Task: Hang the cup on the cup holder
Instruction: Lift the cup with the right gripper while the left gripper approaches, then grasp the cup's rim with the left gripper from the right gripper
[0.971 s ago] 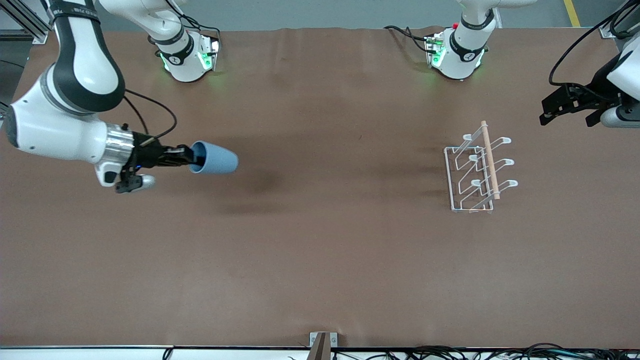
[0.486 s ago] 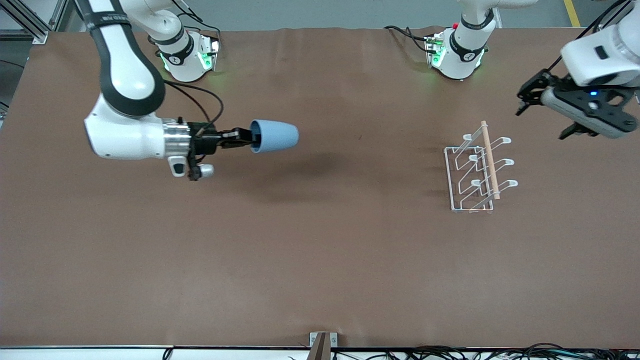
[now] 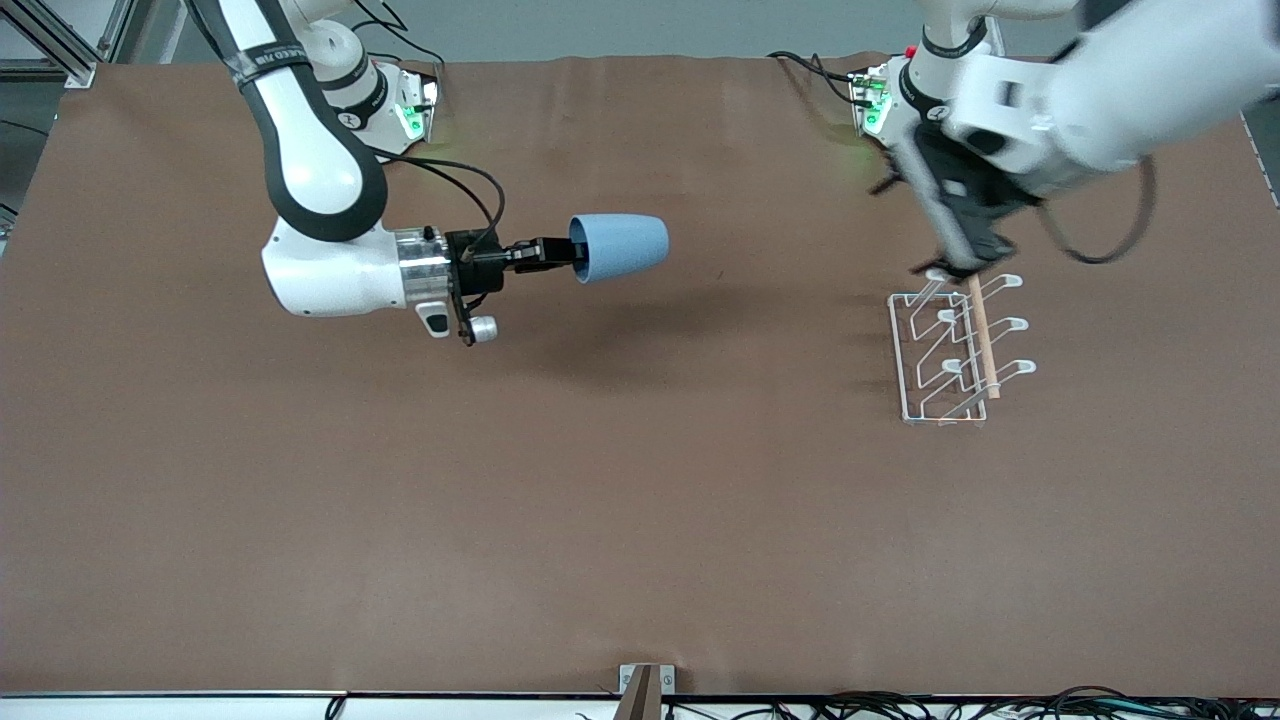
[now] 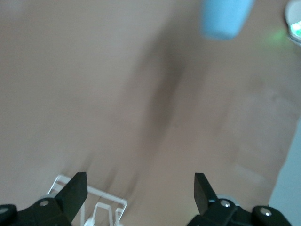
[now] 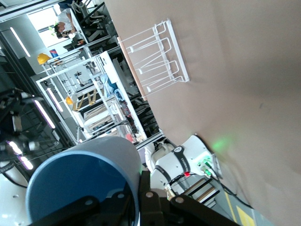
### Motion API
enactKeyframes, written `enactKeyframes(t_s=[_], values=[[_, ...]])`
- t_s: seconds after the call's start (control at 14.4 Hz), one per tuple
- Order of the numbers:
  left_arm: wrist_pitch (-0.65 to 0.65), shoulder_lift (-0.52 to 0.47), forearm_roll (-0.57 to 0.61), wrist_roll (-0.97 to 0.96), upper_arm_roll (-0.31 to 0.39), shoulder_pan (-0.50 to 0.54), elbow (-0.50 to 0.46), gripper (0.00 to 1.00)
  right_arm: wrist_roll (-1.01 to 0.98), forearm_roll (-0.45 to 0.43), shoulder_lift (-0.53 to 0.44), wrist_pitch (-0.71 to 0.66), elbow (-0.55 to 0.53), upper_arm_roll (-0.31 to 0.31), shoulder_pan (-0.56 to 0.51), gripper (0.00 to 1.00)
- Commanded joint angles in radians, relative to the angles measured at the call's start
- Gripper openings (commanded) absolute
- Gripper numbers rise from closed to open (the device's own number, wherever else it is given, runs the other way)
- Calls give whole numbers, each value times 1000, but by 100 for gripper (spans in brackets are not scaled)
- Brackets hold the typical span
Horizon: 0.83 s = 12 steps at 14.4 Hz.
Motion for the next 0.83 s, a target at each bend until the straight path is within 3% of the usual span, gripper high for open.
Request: enactKeyframes(t_s=[0.0, 0.35, 0.76], values=[[13, 50, -8, 3, -55, -63, 25, 100, -6, 45, -3, -3, -19, -10, 30, 0], [128, 145, -6, 0, -79, -204, 23, 100, -9, 45, -3, 2, -20, -9, 33, 0], [272, 221, -55, -49, -79, -238, 25, 100, -15, 47, -3, 5, -20, -9, 33, 0]])
